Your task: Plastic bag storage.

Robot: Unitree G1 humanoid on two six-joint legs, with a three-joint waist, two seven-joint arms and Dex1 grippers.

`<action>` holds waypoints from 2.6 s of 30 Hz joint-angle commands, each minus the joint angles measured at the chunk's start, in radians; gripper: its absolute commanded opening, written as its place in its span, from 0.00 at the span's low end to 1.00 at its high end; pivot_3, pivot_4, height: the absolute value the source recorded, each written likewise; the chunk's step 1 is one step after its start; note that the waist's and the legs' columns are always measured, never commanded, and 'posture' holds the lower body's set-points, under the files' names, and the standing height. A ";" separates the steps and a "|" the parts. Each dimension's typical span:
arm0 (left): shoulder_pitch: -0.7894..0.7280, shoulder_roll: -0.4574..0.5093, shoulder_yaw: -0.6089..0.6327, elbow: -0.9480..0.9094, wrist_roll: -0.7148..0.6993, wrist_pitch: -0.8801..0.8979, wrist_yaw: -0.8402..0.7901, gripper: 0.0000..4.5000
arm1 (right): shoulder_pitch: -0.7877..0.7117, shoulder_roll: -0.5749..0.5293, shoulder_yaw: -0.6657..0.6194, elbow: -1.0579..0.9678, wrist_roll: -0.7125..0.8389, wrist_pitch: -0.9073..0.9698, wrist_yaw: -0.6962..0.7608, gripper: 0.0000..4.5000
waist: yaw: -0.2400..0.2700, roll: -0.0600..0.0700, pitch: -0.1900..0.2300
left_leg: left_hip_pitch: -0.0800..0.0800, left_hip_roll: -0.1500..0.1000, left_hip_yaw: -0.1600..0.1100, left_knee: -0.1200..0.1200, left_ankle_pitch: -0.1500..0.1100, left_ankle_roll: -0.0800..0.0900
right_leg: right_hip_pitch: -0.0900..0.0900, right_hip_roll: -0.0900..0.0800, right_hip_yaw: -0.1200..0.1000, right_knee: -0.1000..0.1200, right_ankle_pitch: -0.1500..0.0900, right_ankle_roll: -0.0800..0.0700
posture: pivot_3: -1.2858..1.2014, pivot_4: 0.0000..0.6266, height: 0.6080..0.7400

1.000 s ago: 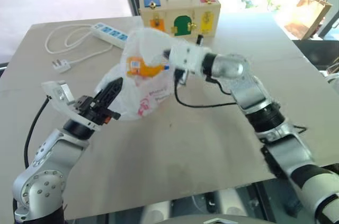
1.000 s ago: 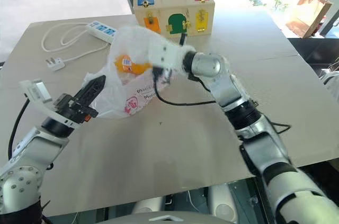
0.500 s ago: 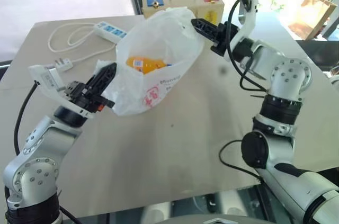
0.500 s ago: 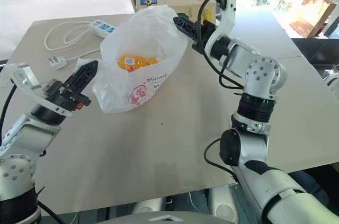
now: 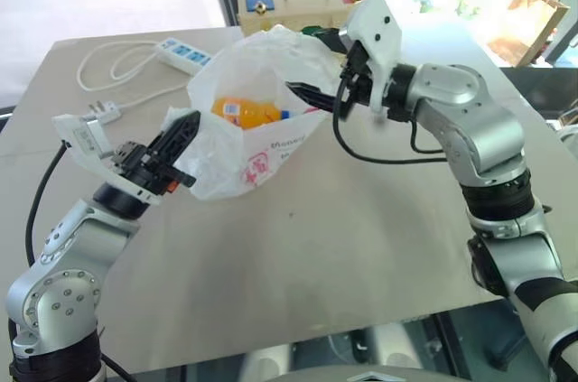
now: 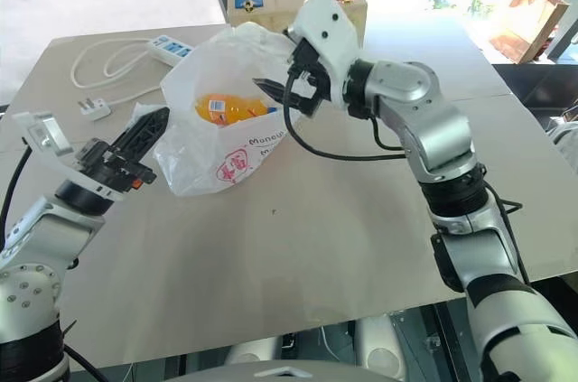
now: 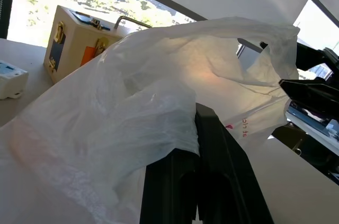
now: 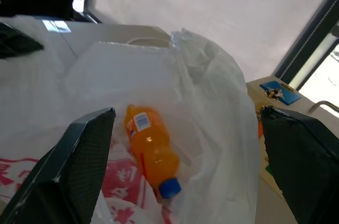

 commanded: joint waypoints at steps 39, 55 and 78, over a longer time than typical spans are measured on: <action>-1.241 0.116 -0.312 1.045 0.540 -0.285 -0.654 0.00 | -0.337 -0.145 -0.564 0.428 0.243 0.188 -0.325 0.02 | -0.006 0.000 0.001 | -0.019 -0.002 0.010 0.002 0.003 -0.004 | -0.018 0.002 0.002 0.004 0.000 0.000 | 0.52 0.24 0.99; -1.253 0.119 -0.259 1.236 0.675 -0.429 -0.746 0.51 | -0.160 -0.347 -0.456 0.143 0.394 0.475 0.028 1.00 | -0.006 0.000 0.001 | -0.021 0.000 0.015 0.008 0.000 0.002 | -0.022 0.002 0.007 0.006 0.001 0.001 | 0.52 0.24 0.99; 0.153 0.043 0.032 0.009 0.545 0.064 -0.373 0.99 | 0.794 -0.252 -0.520 -0.054 0.329 -0.068 0.252 1.00 | 0.015 -0.001 -0.003 | -0.016 0.005 0.012 0.013 -0.003 0.006 | -0.016 -0.001 0.011 0.006 0.003 0.005 | 0.52 0.24 0.99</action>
